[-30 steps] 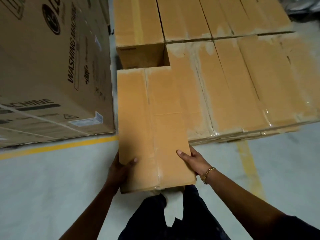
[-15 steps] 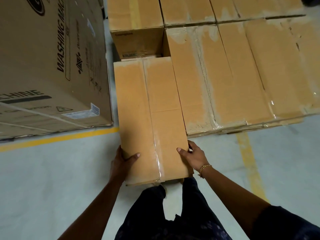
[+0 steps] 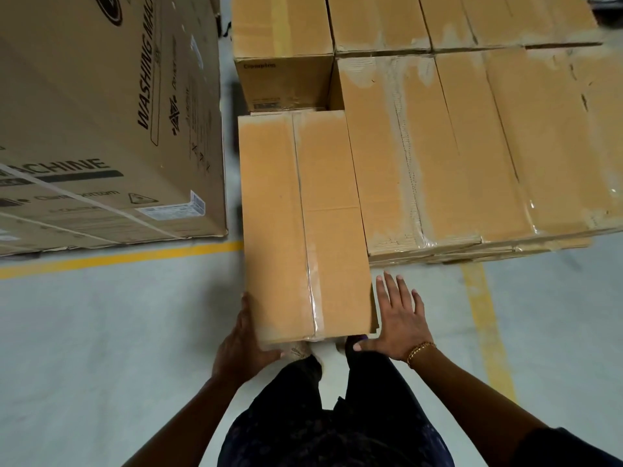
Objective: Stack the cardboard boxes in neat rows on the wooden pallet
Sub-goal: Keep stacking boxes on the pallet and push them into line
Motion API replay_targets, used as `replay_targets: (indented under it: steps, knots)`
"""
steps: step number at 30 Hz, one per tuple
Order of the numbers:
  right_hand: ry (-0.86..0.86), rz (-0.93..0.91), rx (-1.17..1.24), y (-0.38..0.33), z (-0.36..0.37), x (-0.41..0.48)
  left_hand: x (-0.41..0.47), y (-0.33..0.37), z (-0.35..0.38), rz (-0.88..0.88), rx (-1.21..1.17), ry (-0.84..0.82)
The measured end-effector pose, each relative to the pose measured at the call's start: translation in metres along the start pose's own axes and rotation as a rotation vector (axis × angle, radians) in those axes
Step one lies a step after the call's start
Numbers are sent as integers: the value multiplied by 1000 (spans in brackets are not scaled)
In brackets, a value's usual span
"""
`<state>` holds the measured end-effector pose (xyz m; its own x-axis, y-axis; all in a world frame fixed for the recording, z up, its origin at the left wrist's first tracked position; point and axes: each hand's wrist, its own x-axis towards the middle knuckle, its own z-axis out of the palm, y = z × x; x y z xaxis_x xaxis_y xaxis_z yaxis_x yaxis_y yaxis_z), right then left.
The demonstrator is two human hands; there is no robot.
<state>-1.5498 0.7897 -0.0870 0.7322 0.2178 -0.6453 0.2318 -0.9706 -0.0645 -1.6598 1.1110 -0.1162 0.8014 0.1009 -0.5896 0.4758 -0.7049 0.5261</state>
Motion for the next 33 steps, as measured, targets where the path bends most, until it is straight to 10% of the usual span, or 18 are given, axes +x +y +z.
replay_targets:
  steps: [33]
  knots:
    - [136, -27, -57, 10, -71, 107, 113, 47, -58, -202, -25, 50]
